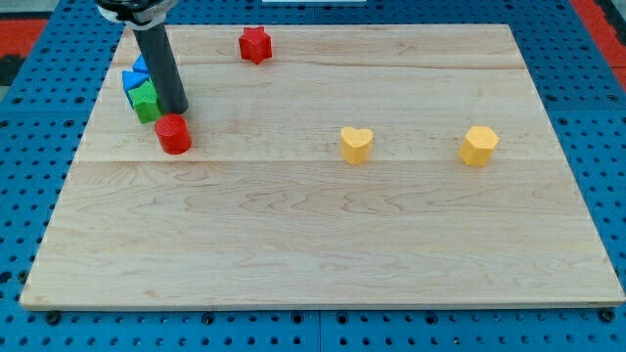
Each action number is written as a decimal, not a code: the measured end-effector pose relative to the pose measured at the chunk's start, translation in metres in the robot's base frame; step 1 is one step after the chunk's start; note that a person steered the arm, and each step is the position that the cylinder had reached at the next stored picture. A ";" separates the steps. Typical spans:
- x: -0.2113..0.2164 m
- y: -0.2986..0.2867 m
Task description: Slide red star towards center
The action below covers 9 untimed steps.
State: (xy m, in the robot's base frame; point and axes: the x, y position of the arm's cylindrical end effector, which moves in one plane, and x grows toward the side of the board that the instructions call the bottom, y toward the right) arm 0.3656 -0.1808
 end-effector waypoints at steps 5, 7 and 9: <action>0.066 0.008; 0.085 0.008; 0.067 0.089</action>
State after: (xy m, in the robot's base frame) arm 0.4322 -0.0922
